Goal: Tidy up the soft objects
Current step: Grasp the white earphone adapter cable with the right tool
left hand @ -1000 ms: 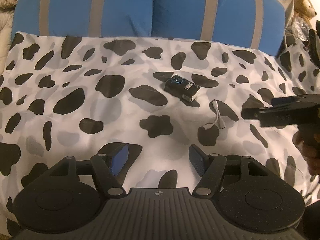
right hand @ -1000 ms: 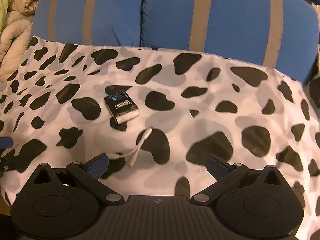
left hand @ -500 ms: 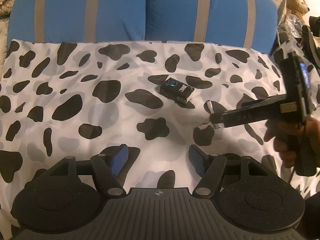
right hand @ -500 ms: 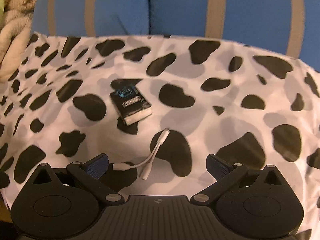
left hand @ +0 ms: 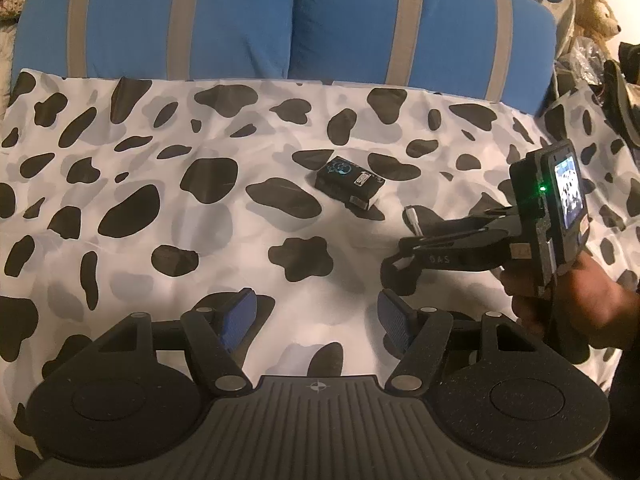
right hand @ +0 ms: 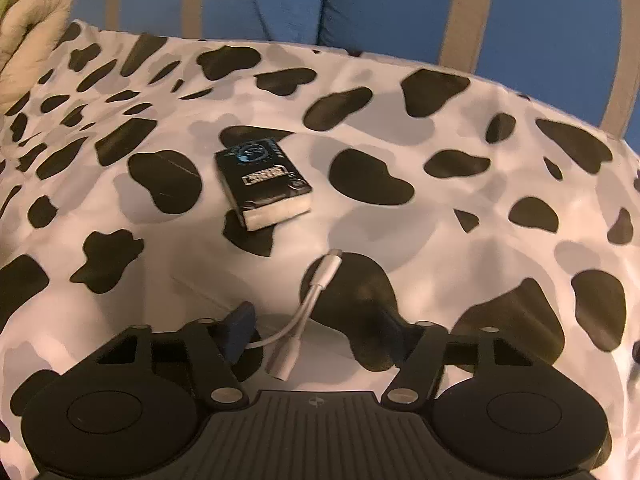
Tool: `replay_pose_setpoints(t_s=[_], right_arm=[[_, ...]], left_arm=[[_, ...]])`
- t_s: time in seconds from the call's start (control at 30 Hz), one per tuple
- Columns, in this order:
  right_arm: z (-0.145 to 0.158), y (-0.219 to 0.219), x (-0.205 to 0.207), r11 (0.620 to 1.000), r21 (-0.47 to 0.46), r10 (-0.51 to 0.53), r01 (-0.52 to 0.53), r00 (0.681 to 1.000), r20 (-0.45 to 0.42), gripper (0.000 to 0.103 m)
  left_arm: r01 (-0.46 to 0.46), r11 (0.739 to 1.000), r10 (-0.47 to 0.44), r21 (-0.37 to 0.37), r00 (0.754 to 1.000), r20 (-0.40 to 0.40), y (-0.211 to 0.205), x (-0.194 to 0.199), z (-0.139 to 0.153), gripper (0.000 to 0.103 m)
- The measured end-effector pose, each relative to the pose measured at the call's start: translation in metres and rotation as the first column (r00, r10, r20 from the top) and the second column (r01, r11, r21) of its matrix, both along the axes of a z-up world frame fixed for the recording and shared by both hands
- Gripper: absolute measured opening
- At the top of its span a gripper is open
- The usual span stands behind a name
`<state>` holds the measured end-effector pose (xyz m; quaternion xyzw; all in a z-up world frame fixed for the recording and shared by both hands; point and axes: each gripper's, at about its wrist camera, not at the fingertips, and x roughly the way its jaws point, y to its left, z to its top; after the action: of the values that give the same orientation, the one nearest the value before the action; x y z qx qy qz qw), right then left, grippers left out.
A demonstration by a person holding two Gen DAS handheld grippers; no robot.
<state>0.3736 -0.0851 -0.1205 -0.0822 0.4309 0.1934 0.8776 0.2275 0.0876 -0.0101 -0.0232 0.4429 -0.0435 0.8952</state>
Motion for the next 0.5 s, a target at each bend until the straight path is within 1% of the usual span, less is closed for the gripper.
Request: replay_pose_setpoints(t_s=[0.03,0.07,0.17,0.37,0.5], right_arm=[[0.001,0.000,0.000,1.000,0.004,-0.003,0.003,1.000,-0.003,0.042],[0.002,-0.001,0.000,1.000,0.008,-0.004,0.004,1.000,-0.007,0.025],[0.002,-0.004,0.001,1.000,0.004,-0.011,0.011,1.000,-0.014,0.007],[0.008,-0.005,-0.008,1.000,-0.013,0.015,-0.015,1.000,0.011,0.006],[0.020,-0.008,-0.014,0.999,-0.014,0.030,-0.029,0.999,0.032,0.006]], left_arm=[[0.002,1.000,-0.002,-0.002,1.000,0.000,0.000,0.000,0.000,0.066],[0.004,1.000,-0.004,-0.002,1.000,0.001,-0.001,0.000,0.000,0.066],[0.012,1.000,-0.012,0.000,1.000,0.000,-0.005,0.001,-0.001,0.066],[0.015,1.000,-0.015,-0.004,1.000,-0.001,-0.009,0.003,-0.003,0.066],[0.023,1.000,-0.023,-0.007,1.000,0.009,-0.013,0.005,-0.005,0.066]])
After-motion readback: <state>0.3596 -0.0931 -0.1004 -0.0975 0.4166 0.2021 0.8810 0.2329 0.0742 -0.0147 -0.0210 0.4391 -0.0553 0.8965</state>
